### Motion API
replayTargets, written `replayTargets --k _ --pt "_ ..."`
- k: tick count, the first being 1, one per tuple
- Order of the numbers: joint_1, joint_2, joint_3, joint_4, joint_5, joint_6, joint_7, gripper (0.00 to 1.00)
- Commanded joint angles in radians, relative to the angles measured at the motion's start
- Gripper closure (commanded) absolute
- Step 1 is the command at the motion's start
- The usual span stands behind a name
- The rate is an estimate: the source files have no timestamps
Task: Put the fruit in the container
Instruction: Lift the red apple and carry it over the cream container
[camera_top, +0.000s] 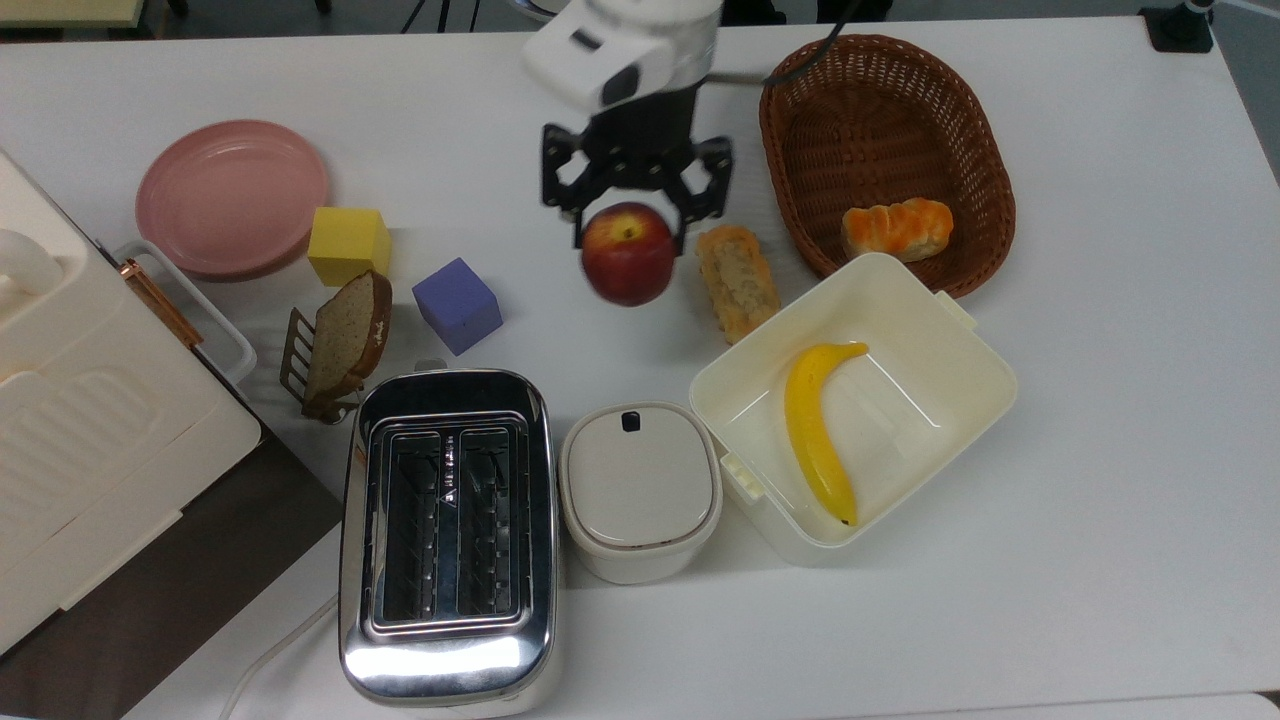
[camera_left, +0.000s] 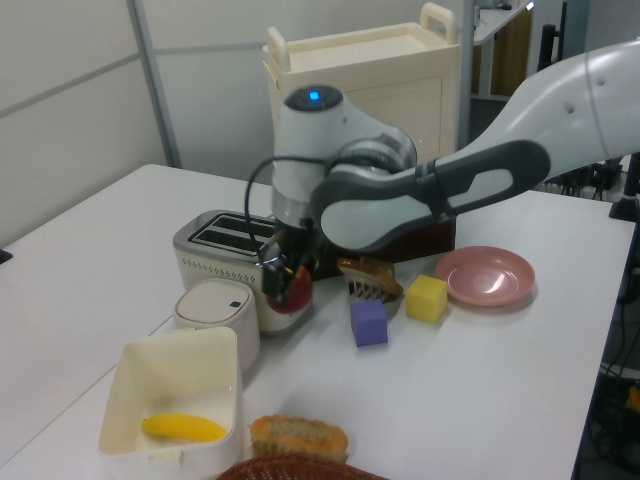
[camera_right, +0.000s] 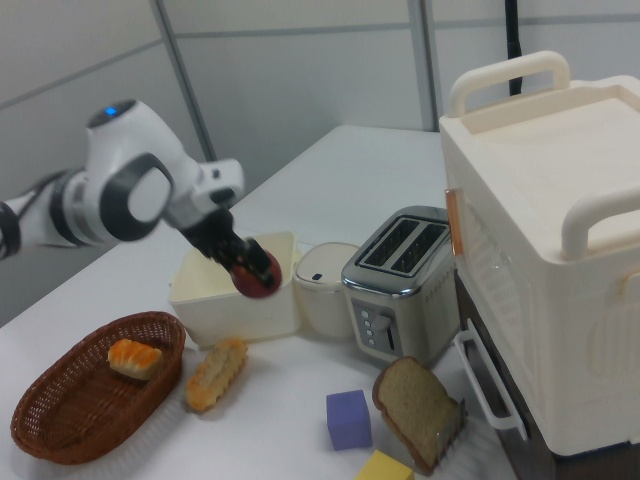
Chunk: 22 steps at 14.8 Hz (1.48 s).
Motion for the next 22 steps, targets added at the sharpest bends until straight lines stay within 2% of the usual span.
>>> replayTargets --k 1,5,8,14,19,22 --pt "0.019 0.004 0.061 0.067 -0.002 -0.023 0.042 0.82" --pt "0.063 0.039 0.064 0.093 -0.014 -0.017 0.042 0.82" --pt "0.091 0.096 0.067 0.151 -0.069 0.010 0.044 0.82" --pt "0.128 0.141 0.067 0.153 -0.137 0.119 0.044 0.82" --pt "0.134 0.178 0.104 0.151 -0.191 0.182 0.042 0.82" --pt "0.134 0.187 0.107 0.144 -0.237 0.248 0.044 0.82"
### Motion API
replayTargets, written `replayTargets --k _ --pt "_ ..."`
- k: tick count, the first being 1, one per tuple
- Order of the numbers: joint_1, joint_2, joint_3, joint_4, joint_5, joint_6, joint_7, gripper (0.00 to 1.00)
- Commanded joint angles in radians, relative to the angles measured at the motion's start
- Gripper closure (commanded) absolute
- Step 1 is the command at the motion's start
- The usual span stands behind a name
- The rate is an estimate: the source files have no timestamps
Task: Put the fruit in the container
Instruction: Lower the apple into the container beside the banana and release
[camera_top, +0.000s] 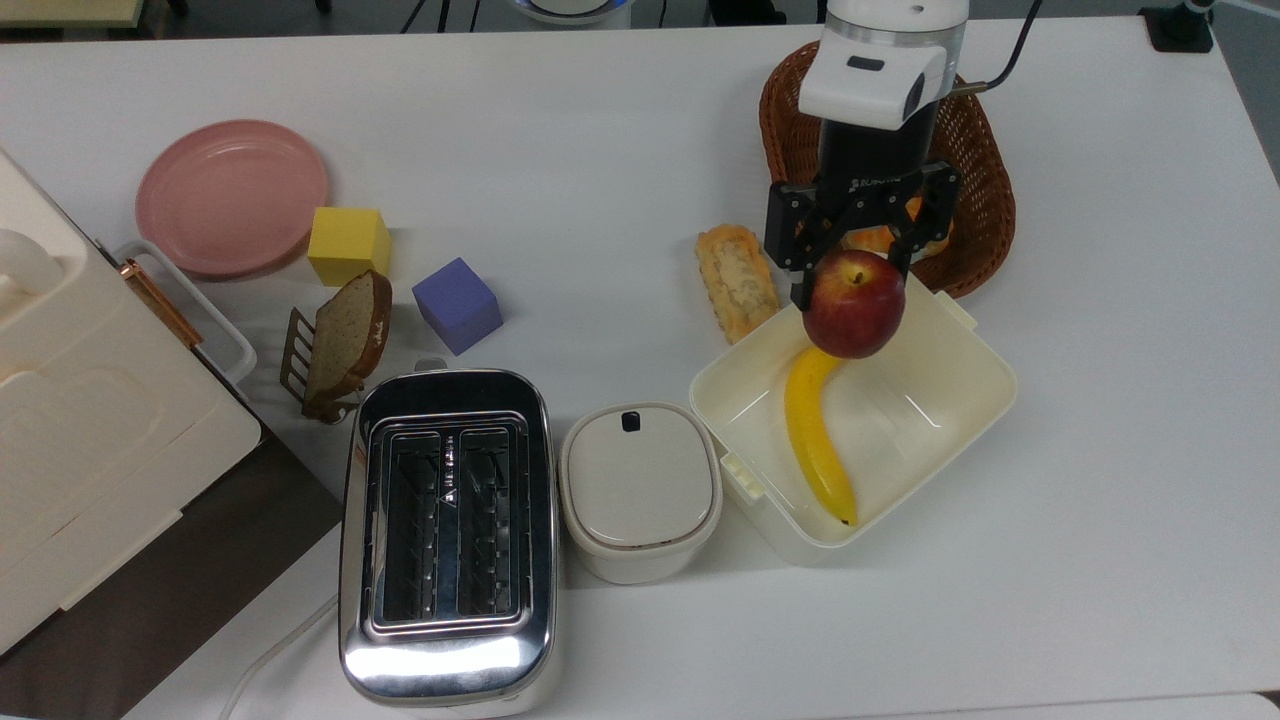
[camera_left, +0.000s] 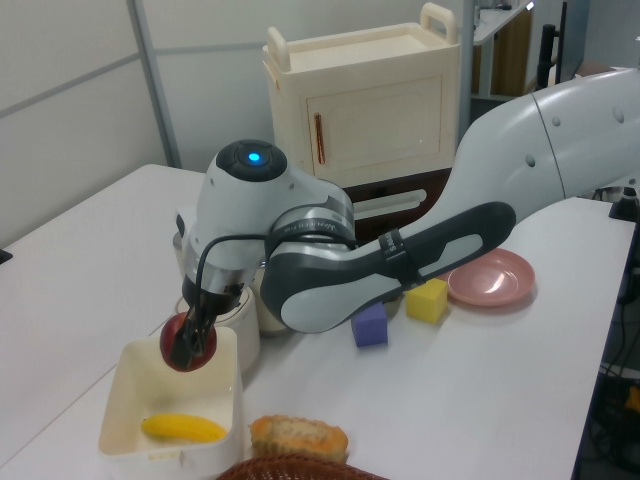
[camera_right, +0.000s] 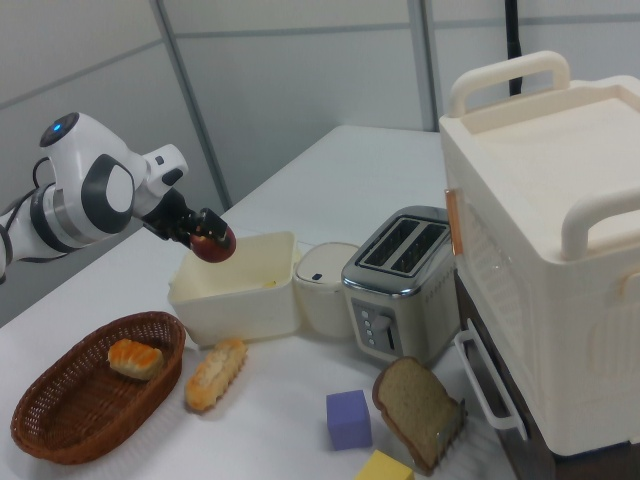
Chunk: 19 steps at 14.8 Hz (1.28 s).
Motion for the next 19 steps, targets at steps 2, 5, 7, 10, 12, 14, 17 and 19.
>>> replayTargets --k 2,5,7,10,12,14,17,19 --pt "0.003 0.020 0.003 0.011 -0.050 0.051 0.019 0.82" --pt "0.003 0.020 0.003 0.009 -0.053 0.051 0.016 0.79" --pt "0.002 0.020 0.004 0.008 -0.056 0.051 0.006 0.41" --pt "0.002 0.020 0.007 -0.009 -0.088 0.051 0.007 0.00" --pt "-0.001 0.020 0.015 -0.009 -0.090 0.051 0.007 0.00" --pt "-0.003 0.020 0.016 -0.009 -0.090 0.051 0.007 0.00" --pt "-0.014 0.009 0.018 -0.009 -0.082 0.038 0.016 0.00" --pt "-0.018 -0.047 0.018 -0.018 -0.077 -0.061 0.057 0.00"
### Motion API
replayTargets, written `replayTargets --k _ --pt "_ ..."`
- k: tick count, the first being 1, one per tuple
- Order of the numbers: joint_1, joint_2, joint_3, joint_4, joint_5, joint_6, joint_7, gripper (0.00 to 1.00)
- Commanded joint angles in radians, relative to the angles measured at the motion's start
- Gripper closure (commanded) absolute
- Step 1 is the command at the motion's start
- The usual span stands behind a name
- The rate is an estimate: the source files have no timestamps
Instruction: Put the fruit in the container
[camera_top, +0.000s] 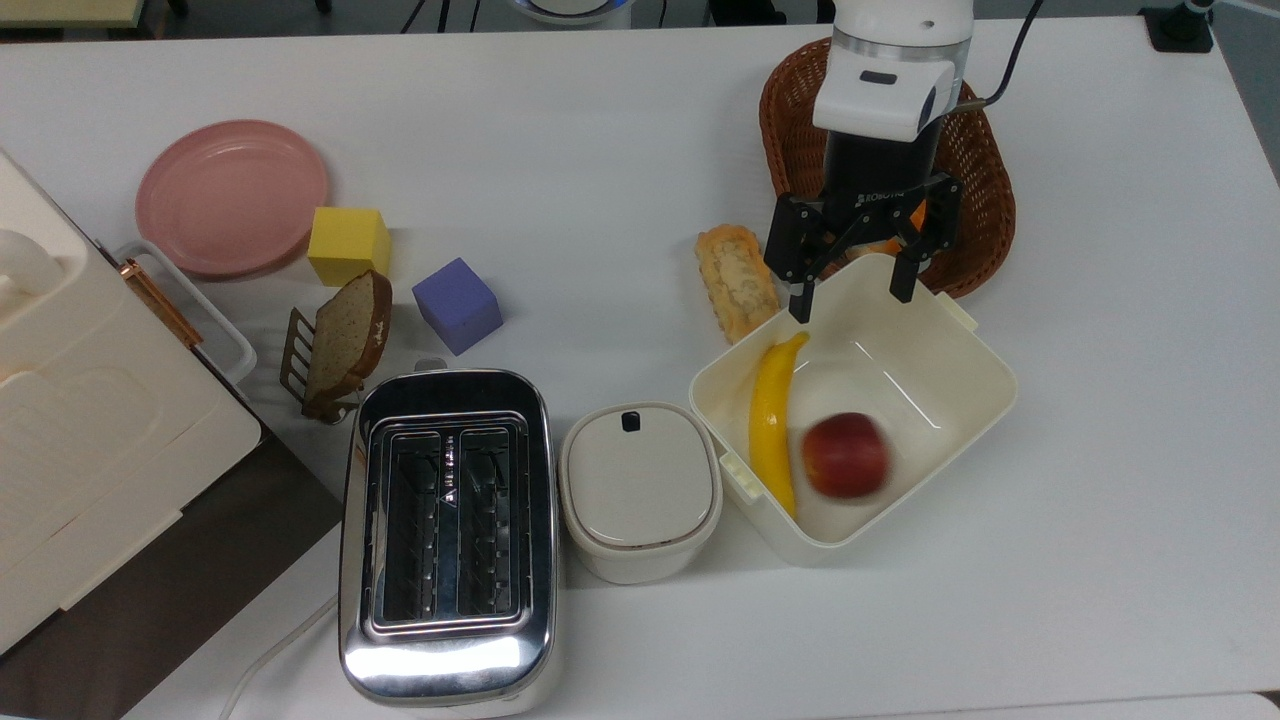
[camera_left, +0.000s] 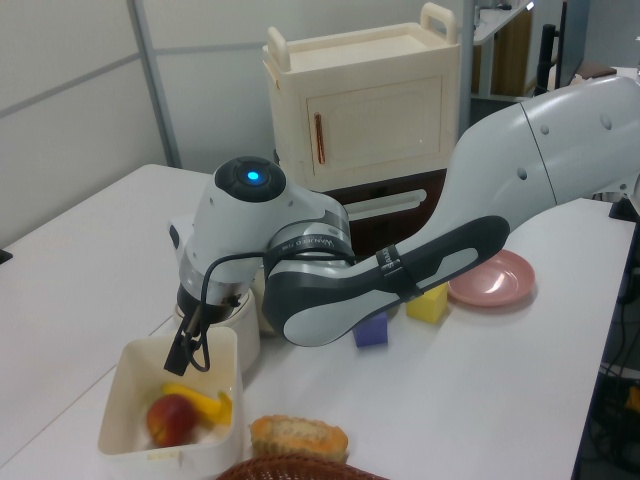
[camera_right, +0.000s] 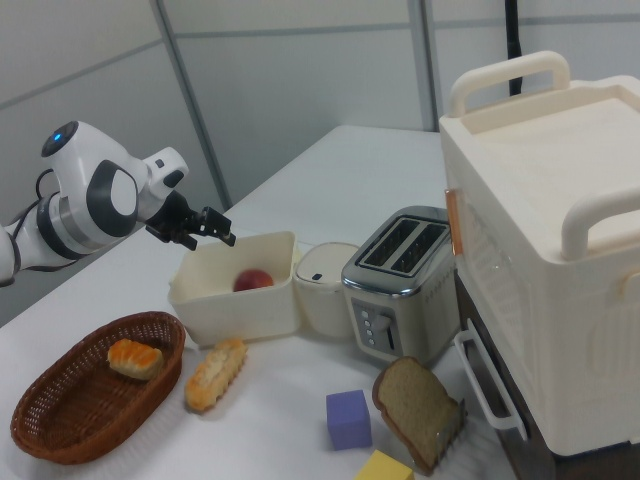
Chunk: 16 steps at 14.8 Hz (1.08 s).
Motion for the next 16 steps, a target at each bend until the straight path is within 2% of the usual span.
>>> replayTargets --k 1,2,5,7,9,11,14,16 --pt "-0.016 -0.113 0.007 -0.018 0.004 -0.209 0.075 0.00" --pt "-0.026 -0.161 0.006 -0.013 0.046 -0.318 0.071 0.00" --pt "-0.085 -0.290 0.000 0.001 0.254 -0.541 0.002 0.00" --pt "-0.121 -0.334 -0.008 0.022 0.311 -0.713 -0.001 0.00" --pt "-0.161 -0.387 -0.028 0.018 0.311 -0.804 0.003 0.00" --pt "-0.197 -0.411 -0.055 0.013 0.314 -0.827 -0.003 0.00" --pt "-0.207 -0.411 -0.112 0.016 0.311 -0.815 -0.008 0.00" --pt "-0.211 -0.410 -0.123 0.016 0.311 -0.815 -0.011 0.00"
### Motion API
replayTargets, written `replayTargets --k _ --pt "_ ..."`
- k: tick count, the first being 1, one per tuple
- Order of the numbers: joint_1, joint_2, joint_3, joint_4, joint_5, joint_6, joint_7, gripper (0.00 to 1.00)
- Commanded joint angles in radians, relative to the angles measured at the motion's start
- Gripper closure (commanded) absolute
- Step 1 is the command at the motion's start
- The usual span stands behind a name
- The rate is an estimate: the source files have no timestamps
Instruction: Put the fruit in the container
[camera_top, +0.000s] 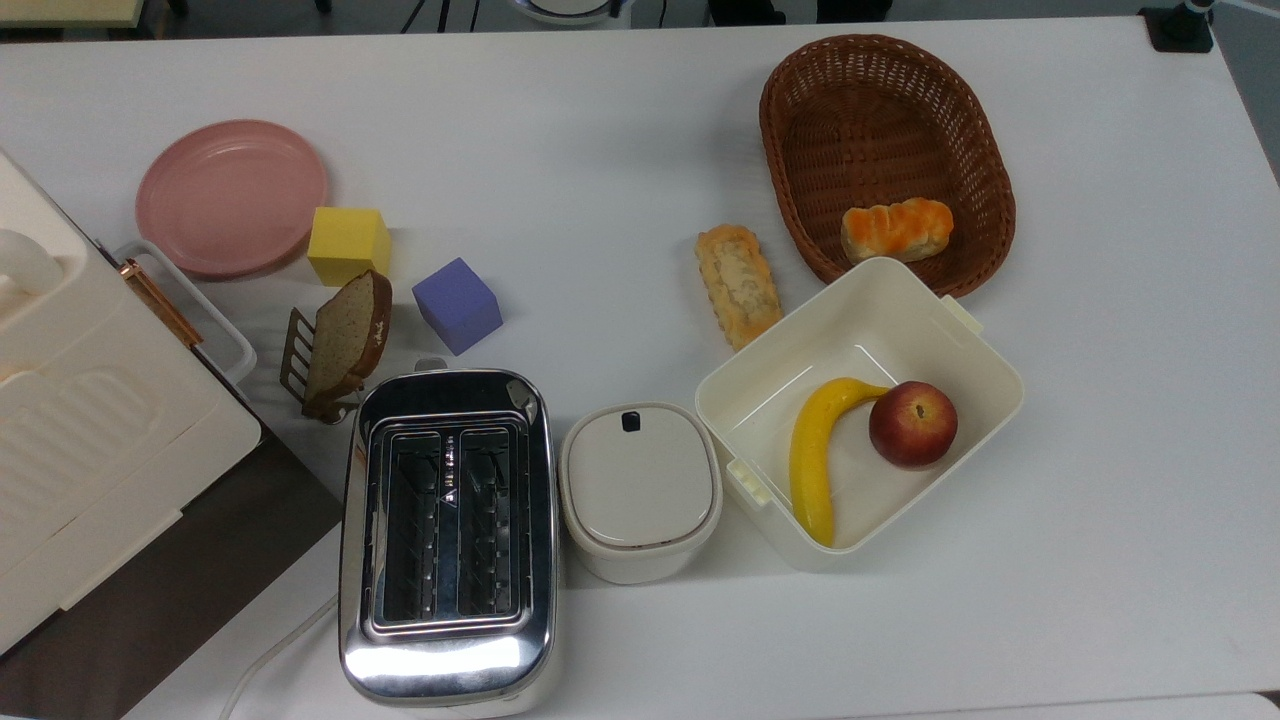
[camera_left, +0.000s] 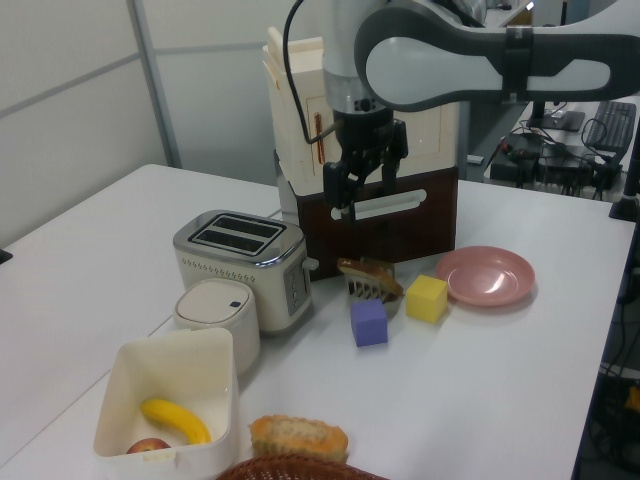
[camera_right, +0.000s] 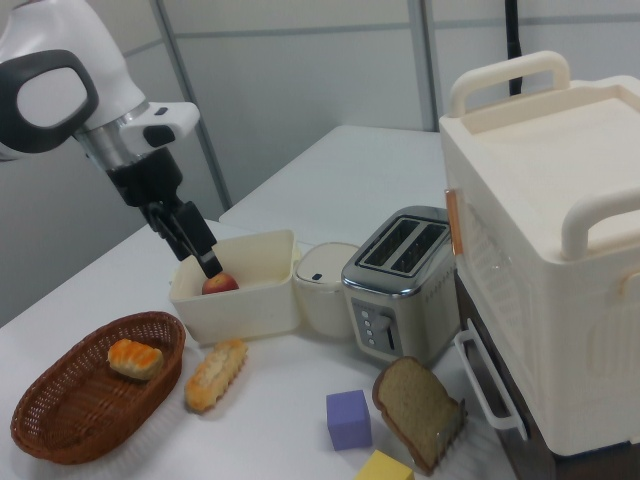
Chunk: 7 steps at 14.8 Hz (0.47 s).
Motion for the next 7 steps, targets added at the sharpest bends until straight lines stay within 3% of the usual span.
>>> replayTargets --k 1,7 --pt "-0.001 -0.017 -0.020 -0.025 0.024 0.005 -0.016 0.00" --pt "0.002 -0.013 -0.020 -0.025 0.026 0.005 -0.016 0.00"
